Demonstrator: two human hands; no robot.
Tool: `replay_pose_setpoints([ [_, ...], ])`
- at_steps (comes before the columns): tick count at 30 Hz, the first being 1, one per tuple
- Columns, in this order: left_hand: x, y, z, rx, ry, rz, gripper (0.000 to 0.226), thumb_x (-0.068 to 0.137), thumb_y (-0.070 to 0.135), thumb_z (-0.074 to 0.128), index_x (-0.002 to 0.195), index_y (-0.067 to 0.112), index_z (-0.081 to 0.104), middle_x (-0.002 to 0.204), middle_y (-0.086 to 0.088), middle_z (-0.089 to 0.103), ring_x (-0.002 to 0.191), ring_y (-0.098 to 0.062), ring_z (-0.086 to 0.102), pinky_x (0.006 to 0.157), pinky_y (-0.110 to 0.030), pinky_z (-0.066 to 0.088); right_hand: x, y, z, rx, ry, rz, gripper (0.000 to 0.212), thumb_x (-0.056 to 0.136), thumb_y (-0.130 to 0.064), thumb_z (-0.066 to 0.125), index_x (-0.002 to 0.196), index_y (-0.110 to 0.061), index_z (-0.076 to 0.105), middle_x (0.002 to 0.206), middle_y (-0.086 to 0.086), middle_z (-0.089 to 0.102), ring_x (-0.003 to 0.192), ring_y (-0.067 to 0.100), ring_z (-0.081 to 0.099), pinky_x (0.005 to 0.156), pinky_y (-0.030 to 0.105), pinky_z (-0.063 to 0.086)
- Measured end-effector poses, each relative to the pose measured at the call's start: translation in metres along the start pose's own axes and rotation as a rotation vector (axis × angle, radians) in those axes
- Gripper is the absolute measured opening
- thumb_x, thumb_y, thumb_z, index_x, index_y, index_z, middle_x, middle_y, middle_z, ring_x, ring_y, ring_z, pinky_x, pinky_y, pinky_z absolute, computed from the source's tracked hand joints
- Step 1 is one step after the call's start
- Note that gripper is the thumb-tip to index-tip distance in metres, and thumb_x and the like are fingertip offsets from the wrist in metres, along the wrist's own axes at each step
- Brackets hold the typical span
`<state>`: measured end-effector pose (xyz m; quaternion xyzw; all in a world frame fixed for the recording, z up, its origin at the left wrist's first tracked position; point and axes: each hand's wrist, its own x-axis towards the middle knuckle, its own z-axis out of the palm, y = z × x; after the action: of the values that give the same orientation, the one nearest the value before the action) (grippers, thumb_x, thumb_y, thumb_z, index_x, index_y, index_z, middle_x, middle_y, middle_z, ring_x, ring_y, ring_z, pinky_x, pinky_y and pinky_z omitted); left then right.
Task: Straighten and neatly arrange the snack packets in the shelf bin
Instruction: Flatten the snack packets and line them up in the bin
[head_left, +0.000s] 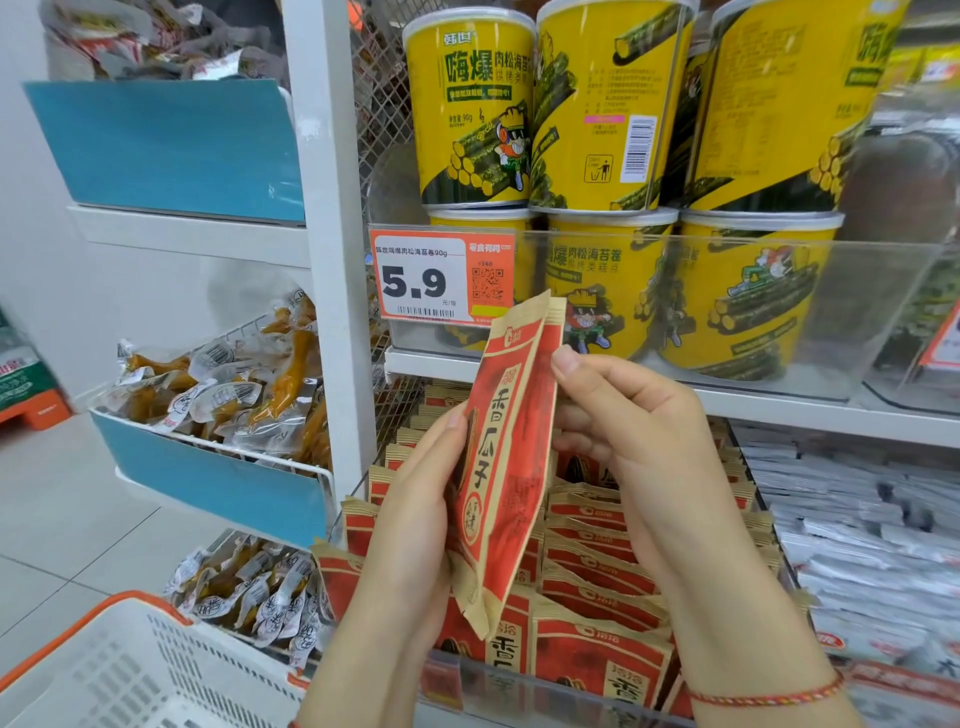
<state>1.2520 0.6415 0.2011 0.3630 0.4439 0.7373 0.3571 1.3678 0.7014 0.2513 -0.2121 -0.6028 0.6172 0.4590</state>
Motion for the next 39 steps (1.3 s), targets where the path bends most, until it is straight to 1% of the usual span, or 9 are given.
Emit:
replay_pose_setpoints([
  [5,-0.006,0.007,0.001,0.075,-0.065,-0.023,0.038,0.092,0.036,0.044,0.12,0.024,0.067,0.115,-0.002,0.072,0.107,-0.013,0.068,0.079,-0.019,0.054,-0.001,0.0,0.0,0.006,0.014,-0.005,0.031,0.077,-0.036,0.062,0.082,-0.008,0.074,0.069,0.002,0.071,0.06,0.008,0.065,0.06,0.02,0.052],
  [10,-0.013,0.008,0.001,0.028,-0.051,-0.087,0.039,0.087,0.036,0.048,0.115,0.022,0.071,0.114,-0.008,0.072,0.095,-0.014,0.067,0.082,-0.03,0.052,-0.002,0.001,-0.001,0.005,0.003,-0.018,0.03,0.073,-0.036,0.064,0.078,-0.008,0.074,0.068,0.004,0.072,0.058,0.01,0.064,0.059,0.019,0.052],
  [13,-0.013,0.008,0.002,-0.015,-0.042,-0.095,0.04,0.09,0.032,0.046,0.12,0.018,0.069,0.117,-0.012,0.07,0.094,-0.016,0.066,0.075,-0.027,0.053,-0.002,0.003,-0.003,-0.023,-0.013,-0.007,0.033,0.073,-0.039,0.064,0.079,-0.009,0.075,0.074,0.009,0.073,0.062,0.013,0.065,0.061,0.022,0.053],
  [18,-0.01,0.012,-0.004,-0.226,0.032,-0.006,0.034,0.1,0.025,0.039,0.113,0.012,0.067,0.093,-0.006,0.07,0.078,-0.013,0.066,0.07,-0.028,0.054,-0.004,0.003,-0.011,-0.116,-0.164,0.059,0.038,0.07,-0.042,0.064,0.089,-0.012,0.074,0.083,0.004,0.075,0.068,0.012,0.068,0.063,0.022,0.054],
  [22,-0.007,0.015,-0.011,-0.437,0.144,0.08,0.027,0.104,0.02,0.033,0.106,0.016,0.06,0.076,0.003,0.063,0.069,-0.008,0.061,0.062,-0.023,0.055,-0.005,0.003,-0.018,-0.231,-0.293,0.096,0.031,0.068,-0.04,0.066,0.084,-0.014,0.075,0.083,0.002,0.075,0.07,0.012,0.07,0.065,0.021,0.055],
  [25,-0.003,0.014,-0.015,-0.529,0.202,0.096,0.029,0.104,0.018,0.032,0.11,0.017,0.061,0.081,0.002,0.067,0.074,-0.008,0.065,0.068,-0.026,0.058,-0.005,0.004,-0.02,-0.292,-0.383,0.116,0.027,0.067,-0.039,0.069,0.081,-0.017,0.077,0.079,0.003,0.074,0.071,0.011,0.069,0.066,0.021,0.055],
  [29,0.001,0.012,-0.016,-0.584,0.274,0.066,0.029,0.105,0.018,0.033,0.115,0.017,0.06,0.093,-0.001,0.067,0.087,-0.012,0.064,0.09,-0.036,0.052,-0.005,0.008,-0.019,-0.334,-0.443,0.126,0.021,0.065,-0.039,0.07,0.078,-0.024,0.077,0.075,-0.004,0.073,0.073,0.011,0.07,0.067,0.02,0.055],
  [34,0.002,0.011,-0.017,-0.625,0.288,0.047,0.028,0.104,0.017,0.034,0.111,0.017,0.061,0.091,-0.001,0.066,0.087,-0.013,0.063,0.087,-0.034,0.05,-0.003,0.011,-0.017,-0.325,-0.431,0.133,0.013,0.071,-0.035,0.067,0.074,-0.024,0.074,0.077,-0.007,0.073,0.074,0.014,0.071,0.068,0.021,0.056],
  [39,0.001,0.01,-0.018,-0.67,0.296,0.018,0.027,0.103,0.018,0.037,0.111,0.016,0.062,0.095,-0.003,0.066,0.098,-0.018,0.061,0.105,-0.044,0.042,-0.005,0.01,-0.016,-0.299,-0.437,0.141,0.014,0.082,-0.026,0.063,0.071,-0.025,0.073,0.074,-0.006,0.072,0.074,0.016,0.072,0.066,0.019,0.053],
])
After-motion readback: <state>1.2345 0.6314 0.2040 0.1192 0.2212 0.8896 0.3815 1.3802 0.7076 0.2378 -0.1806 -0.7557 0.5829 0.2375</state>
